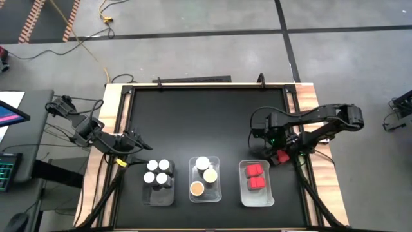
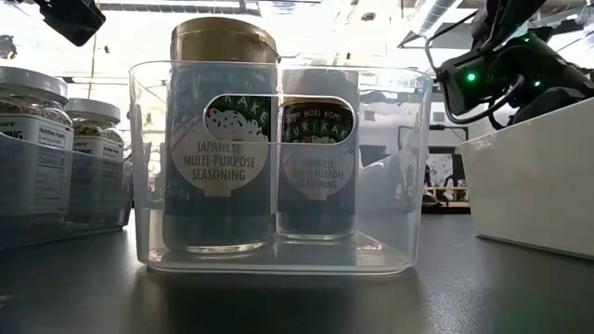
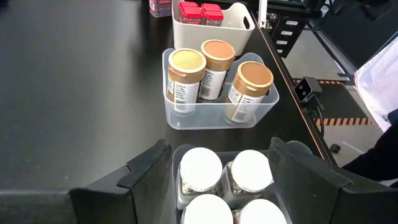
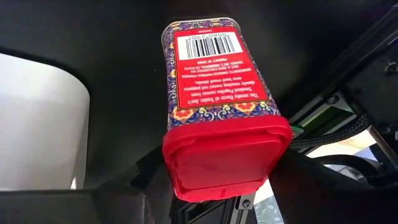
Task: Sort spices by type
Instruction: Put the red seasoning can into the white bin
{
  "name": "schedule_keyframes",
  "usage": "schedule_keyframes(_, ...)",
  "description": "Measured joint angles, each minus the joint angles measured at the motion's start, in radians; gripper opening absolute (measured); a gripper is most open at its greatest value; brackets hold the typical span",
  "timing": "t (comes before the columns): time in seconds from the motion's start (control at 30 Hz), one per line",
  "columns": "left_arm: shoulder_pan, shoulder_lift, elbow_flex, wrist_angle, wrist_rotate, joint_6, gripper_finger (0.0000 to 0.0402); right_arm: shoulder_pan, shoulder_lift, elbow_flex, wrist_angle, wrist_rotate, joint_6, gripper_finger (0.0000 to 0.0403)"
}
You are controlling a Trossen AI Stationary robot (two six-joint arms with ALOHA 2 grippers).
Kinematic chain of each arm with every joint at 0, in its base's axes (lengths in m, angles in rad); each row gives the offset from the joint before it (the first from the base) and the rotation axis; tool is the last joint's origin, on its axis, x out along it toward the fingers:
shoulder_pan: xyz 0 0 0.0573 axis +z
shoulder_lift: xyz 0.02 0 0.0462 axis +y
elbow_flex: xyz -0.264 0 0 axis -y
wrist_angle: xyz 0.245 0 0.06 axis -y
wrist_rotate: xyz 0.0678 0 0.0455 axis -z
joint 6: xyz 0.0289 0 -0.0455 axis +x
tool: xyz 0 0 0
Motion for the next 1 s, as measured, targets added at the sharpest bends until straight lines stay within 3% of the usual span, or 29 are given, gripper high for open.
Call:
schedule_keyframes(0.33, 0.0, 0.0, 0.0, 0.0, 0.0, 0.0, 0.0256, 0.002, -0.002, 0.011, -0.016, 0.003, -0.012, 0.024)
schedule_keyframes(0.47, 0.0, 0.0, 0.0, 0.0, 0.0, 0.0, 0.0256, 0.002, -0.002, 0.078, -0.076, 0.08, -0.046, 0.024)
schedule_keyframes(0.77, 0.0, 0.0, 0.0, 0.0, 0.0, 0.0, 0.0256, 0.026, -0.002, 0.384, -0.253, 0.32, -0.099, 0.024)
schedule_keyframes(1.0, 0.0, 0.0, 0.0, -0.001, 0.0, 0.0, 0.0256, 0.137, -0.012, 0.638, -0.251, 0.387, -0.116, 0.024)
